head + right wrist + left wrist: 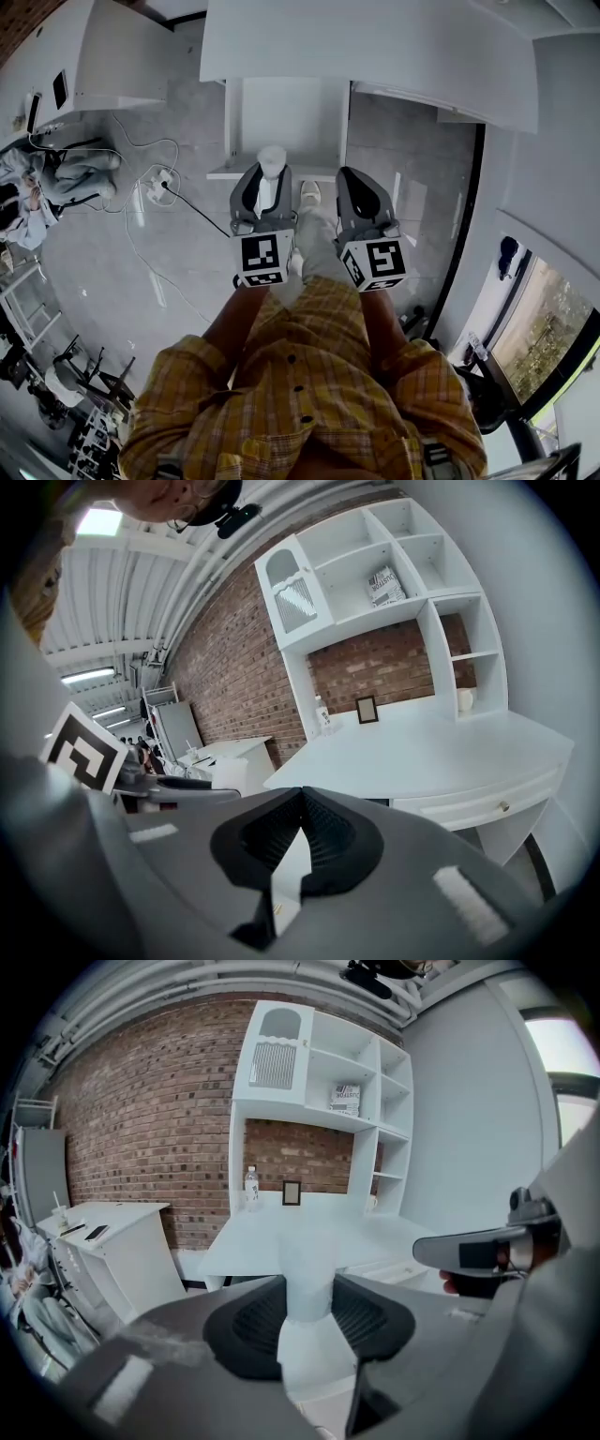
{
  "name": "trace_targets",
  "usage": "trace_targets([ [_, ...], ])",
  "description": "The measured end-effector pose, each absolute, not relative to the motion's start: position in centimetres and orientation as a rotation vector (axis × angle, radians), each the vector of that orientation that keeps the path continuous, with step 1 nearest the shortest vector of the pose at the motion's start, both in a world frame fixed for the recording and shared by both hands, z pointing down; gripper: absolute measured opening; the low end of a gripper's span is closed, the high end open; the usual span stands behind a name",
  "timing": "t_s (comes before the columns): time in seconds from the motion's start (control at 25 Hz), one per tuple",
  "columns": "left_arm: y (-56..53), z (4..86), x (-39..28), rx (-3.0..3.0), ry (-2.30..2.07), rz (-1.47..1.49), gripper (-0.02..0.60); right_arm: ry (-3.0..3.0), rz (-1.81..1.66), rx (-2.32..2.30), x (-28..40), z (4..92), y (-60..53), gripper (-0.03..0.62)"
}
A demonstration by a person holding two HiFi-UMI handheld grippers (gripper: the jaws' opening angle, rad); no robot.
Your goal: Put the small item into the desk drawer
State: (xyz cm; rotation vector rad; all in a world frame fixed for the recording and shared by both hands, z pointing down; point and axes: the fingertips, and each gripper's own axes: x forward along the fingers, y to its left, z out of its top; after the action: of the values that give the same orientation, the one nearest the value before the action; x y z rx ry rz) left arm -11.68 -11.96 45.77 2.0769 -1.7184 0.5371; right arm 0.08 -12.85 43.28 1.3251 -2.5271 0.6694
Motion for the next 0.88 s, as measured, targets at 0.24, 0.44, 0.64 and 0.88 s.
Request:
trace_targets([
  [0.24, -14.1, 48.6, -11.8, 2.037, -1.678, 0.557, 0.160, -2.511, 0.686, 1.312, -0.3, 45.2, -14.7, -0.001],
  [0.44, -15.4, 50.4, -11.9, 2.014, -1.650, 0.581, 0.160, -2.489, 0.711, 1.301, -0.7, 46.6, -15.5, 0.000],
  [0.64, -16.8, 52.9, -12.4, 1.972, -1.618, 0.612, 0.160, -2.466, 0.721, 1.290, -1.0, 48.1, -16.5, 0.000],
  [0.88, -18.0, 55.4, -12.8, 1.923, -1.594, 0.620, 0.160, -2.444, 0.739, 1.284, -1.0, 49.8, -17.2, 0.000],
])
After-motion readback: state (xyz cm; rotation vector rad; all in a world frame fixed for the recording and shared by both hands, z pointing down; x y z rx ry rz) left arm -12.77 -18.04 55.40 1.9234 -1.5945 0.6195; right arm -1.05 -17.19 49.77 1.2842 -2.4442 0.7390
